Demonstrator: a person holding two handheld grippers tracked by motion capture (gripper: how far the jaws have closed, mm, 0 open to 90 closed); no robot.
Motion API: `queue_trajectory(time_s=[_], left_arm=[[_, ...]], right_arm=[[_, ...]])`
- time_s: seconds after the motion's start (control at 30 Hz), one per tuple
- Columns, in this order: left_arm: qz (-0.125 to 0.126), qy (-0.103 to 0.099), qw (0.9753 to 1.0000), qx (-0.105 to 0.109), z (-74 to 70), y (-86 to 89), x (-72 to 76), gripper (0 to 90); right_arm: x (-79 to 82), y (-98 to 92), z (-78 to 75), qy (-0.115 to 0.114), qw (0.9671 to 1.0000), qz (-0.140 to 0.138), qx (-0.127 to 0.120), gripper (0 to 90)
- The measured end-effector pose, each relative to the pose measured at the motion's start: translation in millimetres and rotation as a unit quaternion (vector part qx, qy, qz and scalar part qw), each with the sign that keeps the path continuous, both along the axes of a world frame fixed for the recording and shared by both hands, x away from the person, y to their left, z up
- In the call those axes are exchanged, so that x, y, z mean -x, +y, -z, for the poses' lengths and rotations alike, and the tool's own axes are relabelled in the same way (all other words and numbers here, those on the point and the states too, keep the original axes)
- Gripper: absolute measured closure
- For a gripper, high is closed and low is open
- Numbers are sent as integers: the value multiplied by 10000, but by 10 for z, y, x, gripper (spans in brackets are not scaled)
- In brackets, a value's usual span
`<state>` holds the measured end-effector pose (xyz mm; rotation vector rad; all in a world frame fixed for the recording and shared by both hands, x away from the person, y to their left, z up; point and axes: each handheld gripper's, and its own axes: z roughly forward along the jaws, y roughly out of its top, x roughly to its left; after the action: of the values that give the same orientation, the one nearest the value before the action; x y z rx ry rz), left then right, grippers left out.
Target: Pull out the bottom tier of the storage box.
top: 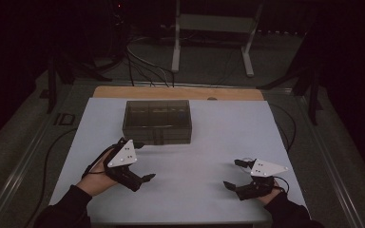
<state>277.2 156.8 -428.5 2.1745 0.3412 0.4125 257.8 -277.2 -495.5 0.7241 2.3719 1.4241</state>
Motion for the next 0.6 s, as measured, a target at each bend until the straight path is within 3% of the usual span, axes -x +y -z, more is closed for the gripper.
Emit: queue_trajectory(time_s=[0.27,0.47,0.5,0.6], left_arm=[[24,-78,10000,-49,10,-110,-44,0],[-55,-240,9993,-296,46,-215,-72,0],[-97,-329,9982,-498,62,-250,-78,0],[-133,-353,9972,-639,86,-287,-97,0]], right_arm=[[2,6,2,8,10000,-17,3,107],[3,7,2,2,10000,-30,11,107],[3,5,3,10,10000,-27,4,107],[4,6,2,0,10000,-31,-4,107]])
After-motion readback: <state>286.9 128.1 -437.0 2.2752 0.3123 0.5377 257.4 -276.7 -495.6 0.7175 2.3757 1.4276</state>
